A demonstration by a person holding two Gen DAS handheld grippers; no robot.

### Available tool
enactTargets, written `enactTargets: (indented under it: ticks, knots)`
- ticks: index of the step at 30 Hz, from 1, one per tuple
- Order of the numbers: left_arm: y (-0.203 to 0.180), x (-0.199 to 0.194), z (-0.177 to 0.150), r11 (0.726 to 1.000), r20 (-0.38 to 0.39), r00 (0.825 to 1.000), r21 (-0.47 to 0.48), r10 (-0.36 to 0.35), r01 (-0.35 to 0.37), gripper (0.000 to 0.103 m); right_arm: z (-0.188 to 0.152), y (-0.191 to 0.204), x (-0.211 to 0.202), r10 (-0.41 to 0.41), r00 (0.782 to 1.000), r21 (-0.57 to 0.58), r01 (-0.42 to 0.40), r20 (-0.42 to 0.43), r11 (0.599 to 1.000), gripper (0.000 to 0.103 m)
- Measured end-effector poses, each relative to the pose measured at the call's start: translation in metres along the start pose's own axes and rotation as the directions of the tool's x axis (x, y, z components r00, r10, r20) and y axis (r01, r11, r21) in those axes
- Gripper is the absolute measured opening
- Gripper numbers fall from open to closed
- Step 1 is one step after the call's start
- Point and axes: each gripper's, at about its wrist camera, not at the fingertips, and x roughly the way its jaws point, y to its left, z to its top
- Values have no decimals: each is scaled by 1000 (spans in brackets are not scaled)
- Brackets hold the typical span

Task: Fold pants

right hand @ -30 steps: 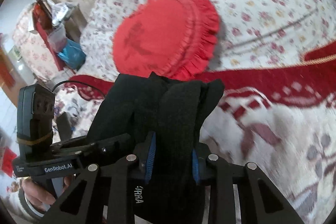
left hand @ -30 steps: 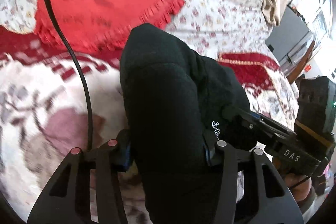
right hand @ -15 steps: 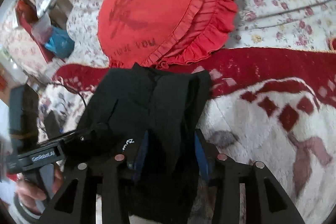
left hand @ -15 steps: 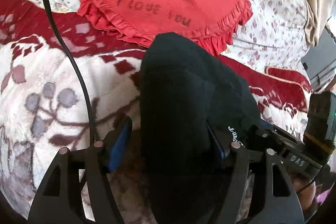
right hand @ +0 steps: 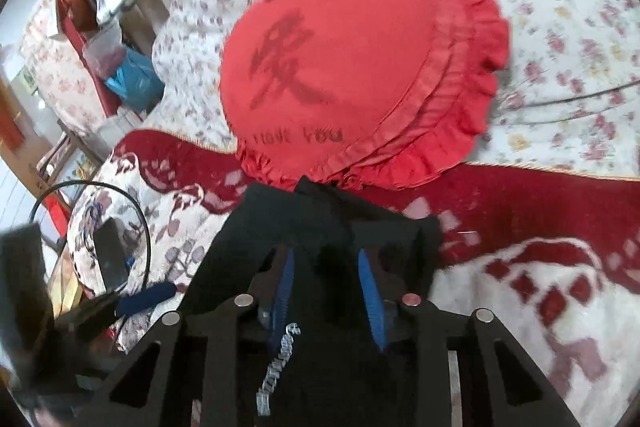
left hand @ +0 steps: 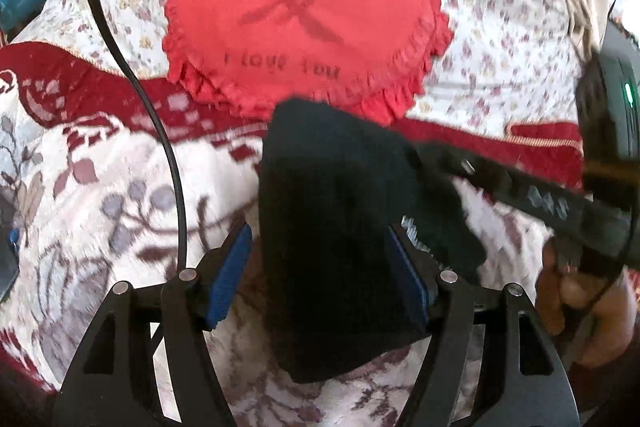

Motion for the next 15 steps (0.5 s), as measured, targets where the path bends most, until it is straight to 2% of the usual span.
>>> enactTargets:
  ticks: [2, 4, 9, 15]
  knots:
    - [-4, 15, -7, 1000, -45, 999, 8, 4, -4, 69, 0, 0, 19, -51, 998, -26, 50, -37, 998, 31]
    - [-4, 22, -11, 1000, -49, 999, 2, 5, -5, 69, -3, -8, 34, -106, 992, -43, 103, -74, 994, 31]
    - [-6, 28, -12, 1000, -60, 998, -25, 1, -3, 70, -5, -19, 32, -64, 996, -4, 64, -63, 998, 32]
    - [-6, 26, -13, 999, -58, 998, -35, -1, -1, 70, -13, -6, -7, -55, 998, -15, 54, -29, 998, 31]
